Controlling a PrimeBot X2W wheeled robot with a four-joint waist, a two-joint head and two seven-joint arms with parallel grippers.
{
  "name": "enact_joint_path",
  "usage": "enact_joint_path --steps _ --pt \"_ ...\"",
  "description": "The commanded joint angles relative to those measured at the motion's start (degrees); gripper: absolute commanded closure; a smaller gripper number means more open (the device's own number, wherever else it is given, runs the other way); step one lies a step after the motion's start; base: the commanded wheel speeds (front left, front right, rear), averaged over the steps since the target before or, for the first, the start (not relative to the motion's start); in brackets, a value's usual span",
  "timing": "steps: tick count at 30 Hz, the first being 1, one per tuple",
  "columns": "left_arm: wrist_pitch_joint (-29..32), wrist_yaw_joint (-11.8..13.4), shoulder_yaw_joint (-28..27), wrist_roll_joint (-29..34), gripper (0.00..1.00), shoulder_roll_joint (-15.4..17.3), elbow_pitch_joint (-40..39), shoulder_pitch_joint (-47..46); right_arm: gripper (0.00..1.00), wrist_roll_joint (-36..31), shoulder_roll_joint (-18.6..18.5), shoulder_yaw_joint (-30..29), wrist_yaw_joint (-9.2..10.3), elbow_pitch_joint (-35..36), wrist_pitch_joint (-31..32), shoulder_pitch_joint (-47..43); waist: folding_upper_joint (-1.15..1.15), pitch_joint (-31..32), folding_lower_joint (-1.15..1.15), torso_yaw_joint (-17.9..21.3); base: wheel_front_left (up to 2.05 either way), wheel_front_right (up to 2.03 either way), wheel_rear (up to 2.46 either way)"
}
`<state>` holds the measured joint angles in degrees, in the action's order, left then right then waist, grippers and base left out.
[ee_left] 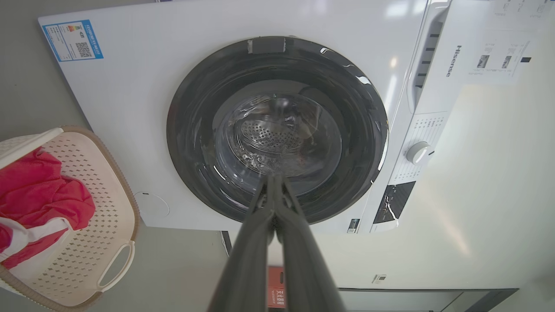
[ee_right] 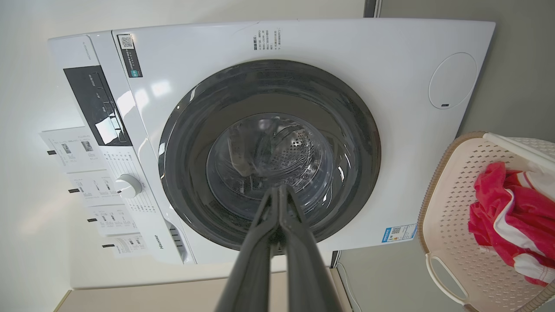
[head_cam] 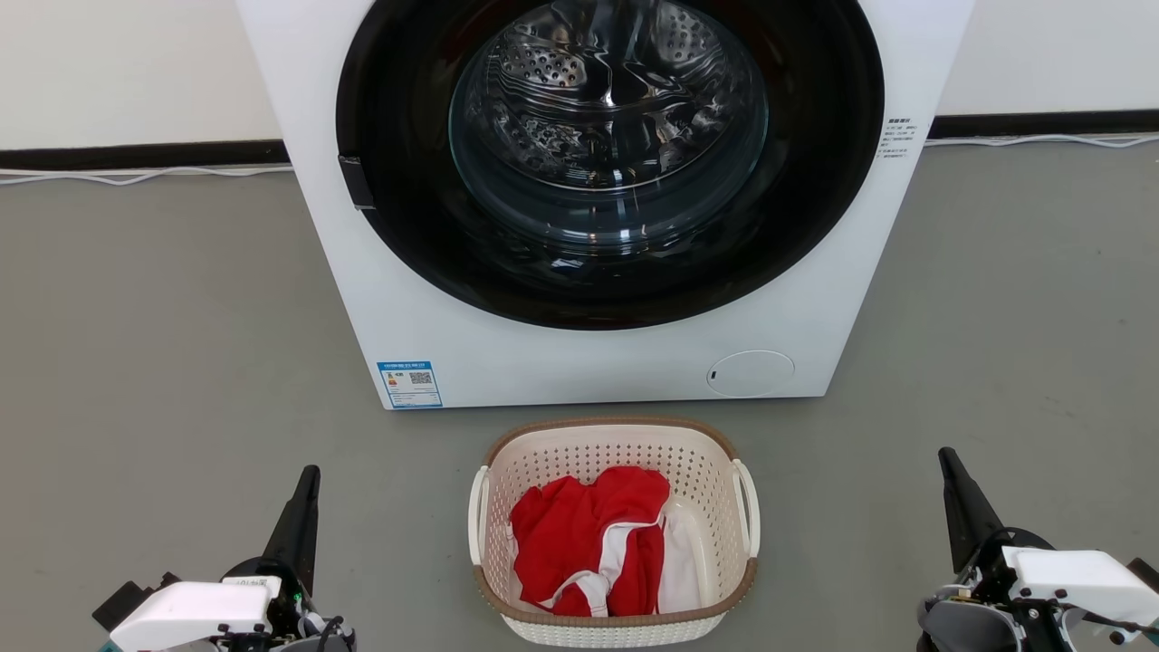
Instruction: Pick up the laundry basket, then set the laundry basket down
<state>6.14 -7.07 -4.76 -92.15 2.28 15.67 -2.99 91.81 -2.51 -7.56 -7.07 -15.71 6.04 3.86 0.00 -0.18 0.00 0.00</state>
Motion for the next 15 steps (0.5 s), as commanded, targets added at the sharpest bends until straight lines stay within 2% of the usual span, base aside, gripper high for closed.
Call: enact_joint_path --steps 1,15 --pt "0.33 -0.42 -1.73 -0.04 1.00 0.60 -1.64 -3.20 1.00 0.38 -0.37 1.07 -0.42 1.68 0.43 2.32 0.00 0.00 0.00 0.00 0.00 0.00 0.00" --pt "0.33 -0.42 -1.73 -0.04 1.00 0.60 -1.64 -3.20 1.00 0.38 -0.37 1.07 -0.42 1.68 0.43 2.32 0.00 0.00 0.00 0.00 0.00 0.00 0.00"
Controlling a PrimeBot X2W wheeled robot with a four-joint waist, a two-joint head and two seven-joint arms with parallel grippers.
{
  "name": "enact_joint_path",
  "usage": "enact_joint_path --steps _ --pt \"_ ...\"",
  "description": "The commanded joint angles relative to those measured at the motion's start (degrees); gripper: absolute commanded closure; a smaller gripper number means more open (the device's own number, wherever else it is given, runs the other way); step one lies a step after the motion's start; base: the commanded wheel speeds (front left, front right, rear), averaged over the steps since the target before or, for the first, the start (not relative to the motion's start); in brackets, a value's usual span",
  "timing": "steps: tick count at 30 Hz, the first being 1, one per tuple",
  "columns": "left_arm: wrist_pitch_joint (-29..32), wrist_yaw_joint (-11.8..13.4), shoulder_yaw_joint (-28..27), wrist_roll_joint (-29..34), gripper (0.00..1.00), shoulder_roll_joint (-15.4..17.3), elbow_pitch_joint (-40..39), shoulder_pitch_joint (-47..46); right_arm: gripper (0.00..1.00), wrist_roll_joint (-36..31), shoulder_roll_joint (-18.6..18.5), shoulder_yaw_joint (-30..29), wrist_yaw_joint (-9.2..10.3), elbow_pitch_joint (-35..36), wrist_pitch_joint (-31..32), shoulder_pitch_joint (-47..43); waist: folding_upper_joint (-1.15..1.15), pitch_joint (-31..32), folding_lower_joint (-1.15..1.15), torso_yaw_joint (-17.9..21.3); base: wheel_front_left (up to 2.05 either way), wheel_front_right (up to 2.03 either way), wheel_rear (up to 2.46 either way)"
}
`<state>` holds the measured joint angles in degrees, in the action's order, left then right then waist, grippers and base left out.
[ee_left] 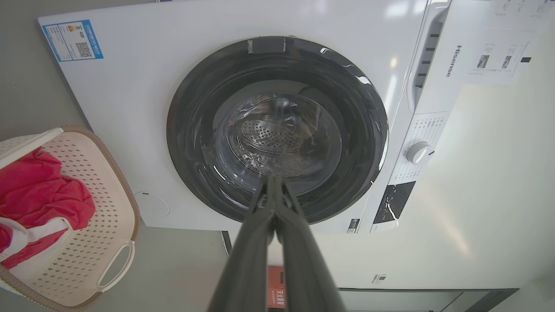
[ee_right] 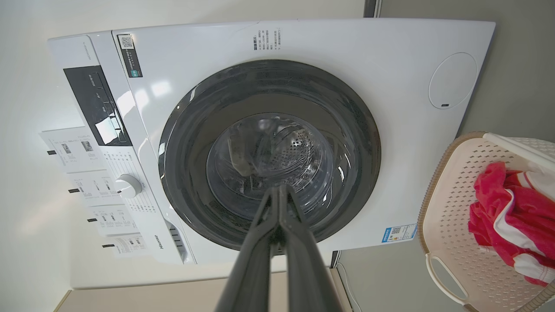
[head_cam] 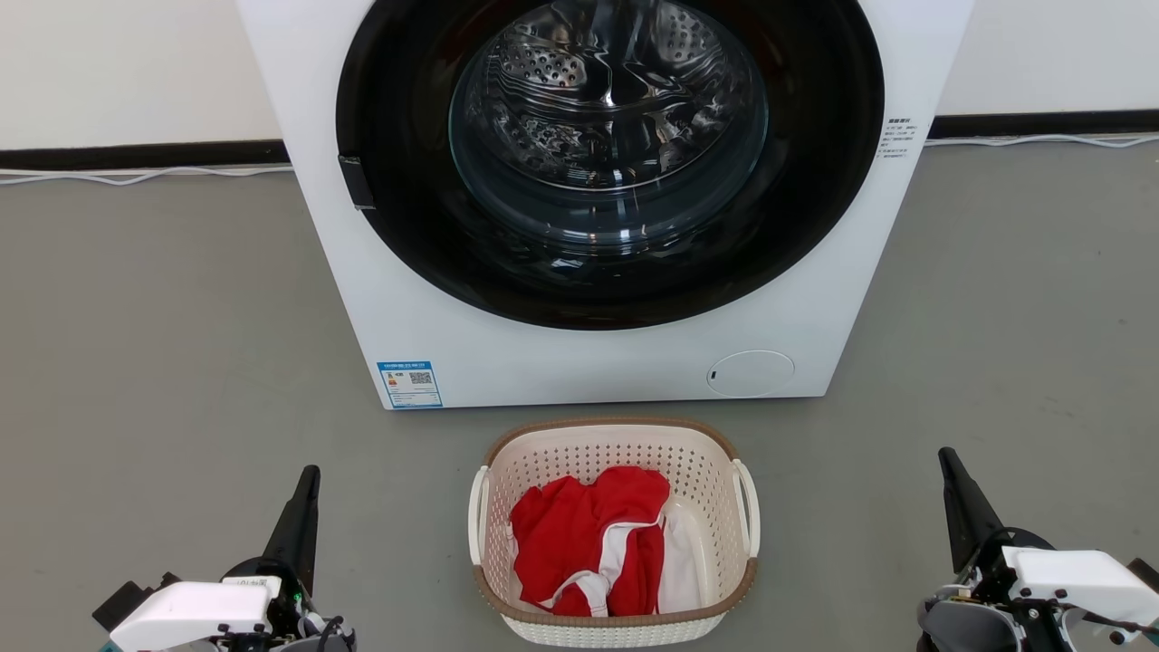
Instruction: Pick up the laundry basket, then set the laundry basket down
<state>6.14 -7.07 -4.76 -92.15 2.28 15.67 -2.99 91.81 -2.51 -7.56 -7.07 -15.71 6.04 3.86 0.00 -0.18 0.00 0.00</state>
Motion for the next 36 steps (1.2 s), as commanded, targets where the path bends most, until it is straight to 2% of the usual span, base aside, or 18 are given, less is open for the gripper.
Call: enact_joint_path --steps 1,27,28,29,33,36 --pt "0.33 -0.42 -1.73 -0.04 1.00 0.60 -1.64 -3.20 1.00 0.38 -0.37 1.07 -0.42 1.68 0.43 2.32 0.00 0.00 0.00 0.00 0.00 0.00 0.00" --pt "0.33 -0.42 -1.73 -0.04 1.00 0.60 -1.64 -3.20 1.00 0.38 -0.37 1.07 -0.42 1.68 0.43 2.32 0.00 0.00 0.00 0.00 0.00 0.00 0.00" --pt "-0.01 0.00 0.00 0.00 1.00 0.00 0.00 0.00 1.00 0.00 0.00 0.00 0.00 0.01 -0.01 0.00 0.00 0.00 0.00 0.00 0.00 0.00 0.00" --pt "-0.10 0.01 0.04 0.01 0.00 -0.05 0.32 0.12 0.00 -0.01 0.01 0.06 0.00 -0.22 -0.03 -0.16 0.00 0.00 0.00 0.00 0.00 0.00 0.00" --pt "-0.64 0.01 0.39 0.12 0.00 -0.18 0.79 0.52 0.00 0.00 0.07 0.45 0.00 -0.40 -0.55 -0.67 0.00 -0.01 -0.02 0.01 0.00 0.00 0.00" --pt "-1.16 0.00 0.77 0.25 0.00 -0.16 0.61 0.60 0.00 -0.13 0.05 0.78 -0.01 0.02 -1.06 -0.84 0.00 0.07 -0.12 0.07 0.00 0.00 0.00"
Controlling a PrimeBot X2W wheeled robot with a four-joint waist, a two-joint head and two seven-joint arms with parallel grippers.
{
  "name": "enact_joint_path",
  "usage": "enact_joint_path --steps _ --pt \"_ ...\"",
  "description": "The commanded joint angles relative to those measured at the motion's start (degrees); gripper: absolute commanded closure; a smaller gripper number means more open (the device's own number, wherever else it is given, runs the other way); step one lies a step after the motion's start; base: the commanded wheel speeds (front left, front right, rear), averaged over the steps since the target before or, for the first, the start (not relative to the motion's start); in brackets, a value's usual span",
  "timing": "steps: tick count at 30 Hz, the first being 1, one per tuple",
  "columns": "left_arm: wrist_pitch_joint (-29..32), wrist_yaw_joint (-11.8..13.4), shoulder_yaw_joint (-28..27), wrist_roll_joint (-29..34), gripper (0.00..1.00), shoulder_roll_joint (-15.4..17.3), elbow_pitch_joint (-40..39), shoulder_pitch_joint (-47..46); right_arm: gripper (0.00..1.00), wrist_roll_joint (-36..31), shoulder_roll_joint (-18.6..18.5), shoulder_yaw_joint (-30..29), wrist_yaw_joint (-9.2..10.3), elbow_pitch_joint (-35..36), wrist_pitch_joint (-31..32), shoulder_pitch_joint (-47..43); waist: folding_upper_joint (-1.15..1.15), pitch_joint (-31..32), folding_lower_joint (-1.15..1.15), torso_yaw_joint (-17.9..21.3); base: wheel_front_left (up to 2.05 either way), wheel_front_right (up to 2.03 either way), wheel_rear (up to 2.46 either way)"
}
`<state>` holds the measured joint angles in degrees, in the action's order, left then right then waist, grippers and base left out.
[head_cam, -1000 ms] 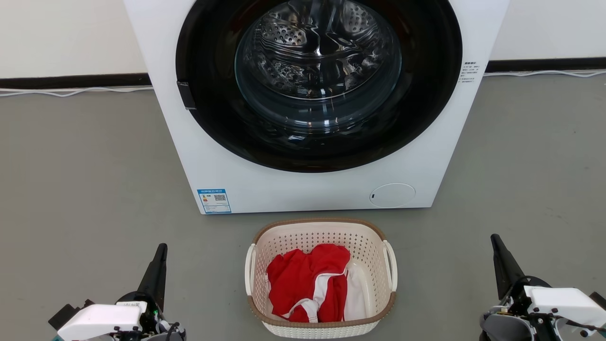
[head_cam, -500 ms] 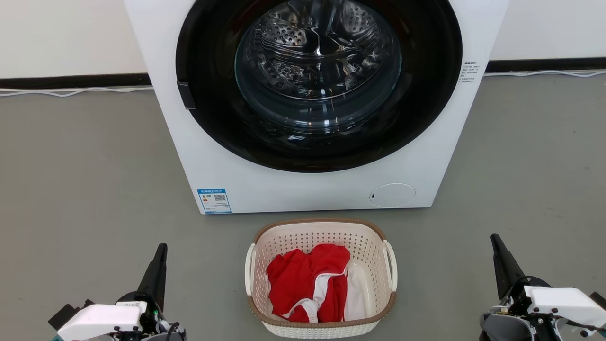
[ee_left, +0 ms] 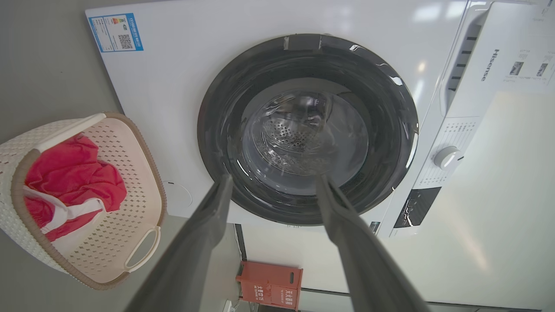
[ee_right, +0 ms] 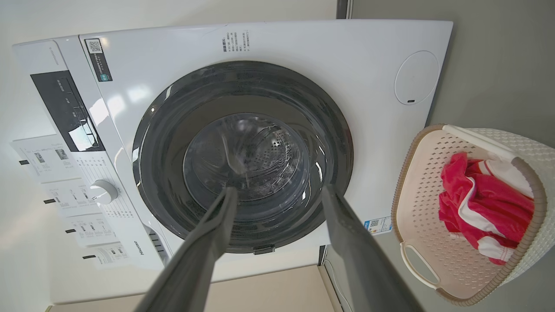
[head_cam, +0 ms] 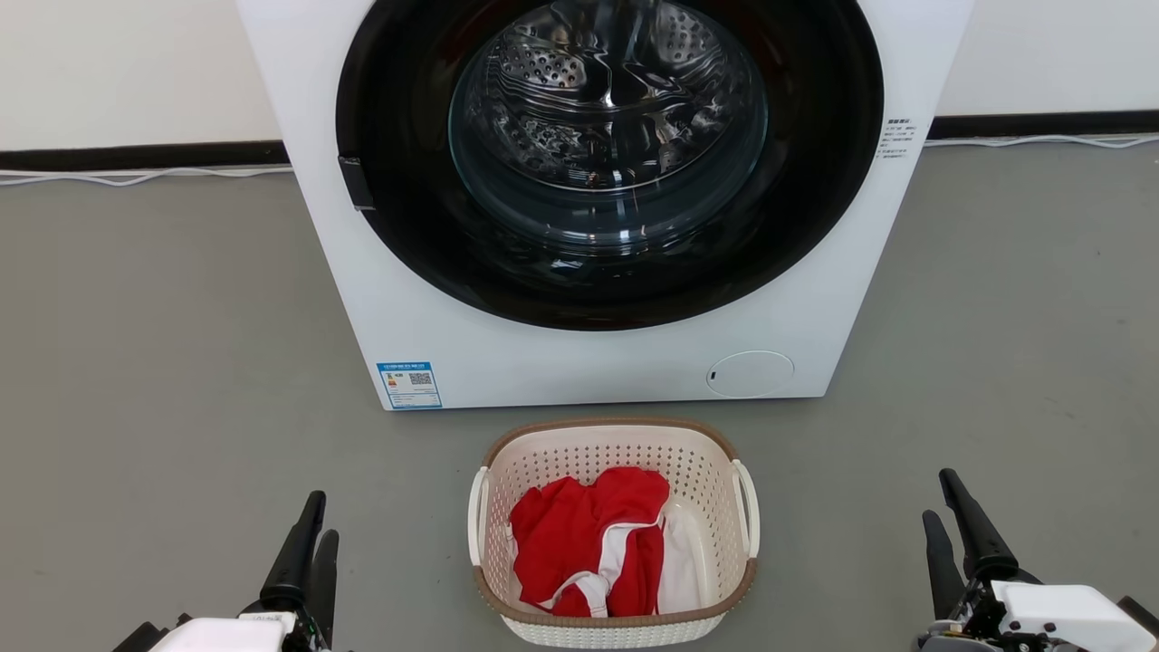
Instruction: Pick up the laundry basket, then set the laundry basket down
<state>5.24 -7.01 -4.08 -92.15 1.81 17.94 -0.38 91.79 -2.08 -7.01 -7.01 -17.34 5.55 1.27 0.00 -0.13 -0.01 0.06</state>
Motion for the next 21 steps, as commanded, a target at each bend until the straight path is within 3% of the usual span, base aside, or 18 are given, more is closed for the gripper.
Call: enact_joint_path --steps 1,11,21 --pt "-0.43 -0.06 0.21 0.29 0.00 0.32 -1.71 -1.97 0.00 -0.18 -0.38 0.32 -0.07 1.80 -0.74 1.69 0.00 0.04 -0.11 0.03 0.00 0.00 0.00" --pt "-2.11 -0.09 1.17 1.50 0.00 0.38 -2.04 -1.73 0.00 -3.45 -0.41 1.22 -0.10 2.76 -2.42 1.35 0.00 -0.07 0.01 0.31 0.00 0.00 0.00" --pt "-3.80 -0.11 1.76 7.98 0.00 0.45 -1.16 -1.77 0.00 -12.26 -0.45 1.59 -0.14 3.30 -4.11 1.55 0.00 0.05 0.01 0.36 0.00 0.00 0.00"
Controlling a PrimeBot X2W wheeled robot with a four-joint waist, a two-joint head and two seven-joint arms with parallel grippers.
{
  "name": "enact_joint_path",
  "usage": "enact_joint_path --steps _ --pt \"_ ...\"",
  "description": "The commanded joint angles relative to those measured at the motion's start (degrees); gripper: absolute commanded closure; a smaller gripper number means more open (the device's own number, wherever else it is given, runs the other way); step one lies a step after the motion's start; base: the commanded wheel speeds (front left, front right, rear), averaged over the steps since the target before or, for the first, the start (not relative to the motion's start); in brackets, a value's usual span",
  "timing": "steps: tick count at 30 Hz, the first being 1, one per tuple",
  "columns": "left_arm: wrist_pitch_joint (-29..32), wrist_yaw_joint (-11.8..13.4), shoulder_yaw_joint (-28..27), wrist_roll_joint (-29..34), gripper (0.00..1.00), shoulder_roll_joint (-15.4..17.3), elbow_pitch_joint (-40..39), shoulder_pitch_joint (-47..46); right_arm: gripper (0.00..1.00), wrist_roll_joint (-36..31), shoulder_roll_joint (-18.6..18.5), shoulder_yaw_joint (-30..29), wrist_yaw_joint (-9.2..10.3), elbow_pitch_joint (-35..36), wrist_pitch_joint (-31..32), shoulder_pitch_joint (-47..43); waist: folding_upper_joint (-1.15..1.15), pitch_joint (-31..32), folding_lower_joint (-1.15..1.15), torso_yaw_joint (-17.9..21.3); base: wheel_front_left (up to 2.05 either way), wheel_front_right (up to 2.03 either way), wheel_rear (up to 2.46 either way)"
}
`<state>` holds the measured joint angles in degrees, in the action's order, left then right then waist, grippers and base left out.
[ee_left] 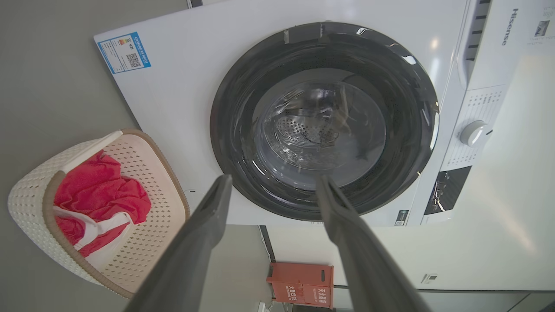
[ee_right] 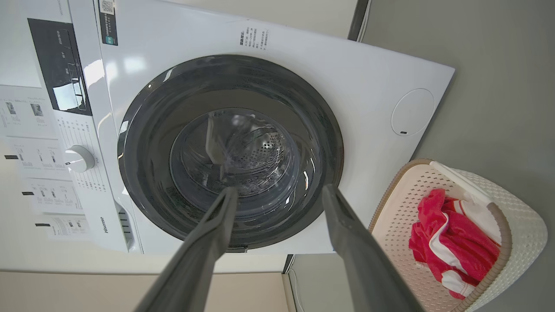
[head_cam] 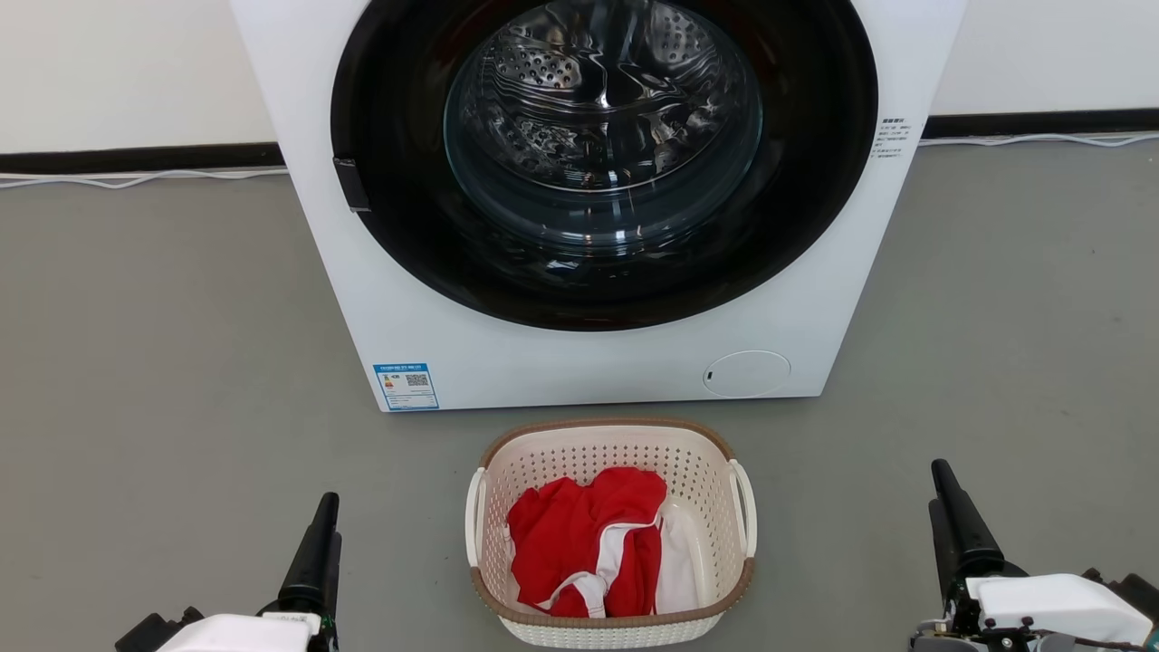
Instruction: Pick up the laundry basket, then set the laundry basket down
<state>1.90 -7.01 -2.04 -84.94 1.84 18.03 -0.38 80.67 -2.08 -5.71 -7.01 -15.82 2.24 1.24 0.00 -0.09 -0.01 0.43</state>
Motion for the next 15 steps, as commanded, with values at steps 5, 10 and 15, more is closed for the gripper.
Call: enact_joint_path --steps 5,10,15 --pt "-1.29 0.04 -0.37 5.51 0.00 0.45 -0.79 -1.87 0.00 -6.85 -0.52 0.54 -0.15 2.12 -1.62 1.67 0.00 0.09 0.01 -0.06 0.00 0.00 0.00" --pt "-1.97 0.27 -0.41 10.06 0.00 0.51 -0.70 -1.88 0.00 -12.65 -0.94 1.08 -0.17 2.50 -2.30 1.73 0.00 0.15 0.01 -0.08 0.00 0.00 0.00" --pt "-2.97 0.40 -0.65 15.81 0.00 0.53 -0.57 -1.79 0.00 -19.37 -0.96 1.72 -0.19 3.05 -3.31 1.59 0.00 0.25 0.01 -0.13 0.00 0.00 0.00"
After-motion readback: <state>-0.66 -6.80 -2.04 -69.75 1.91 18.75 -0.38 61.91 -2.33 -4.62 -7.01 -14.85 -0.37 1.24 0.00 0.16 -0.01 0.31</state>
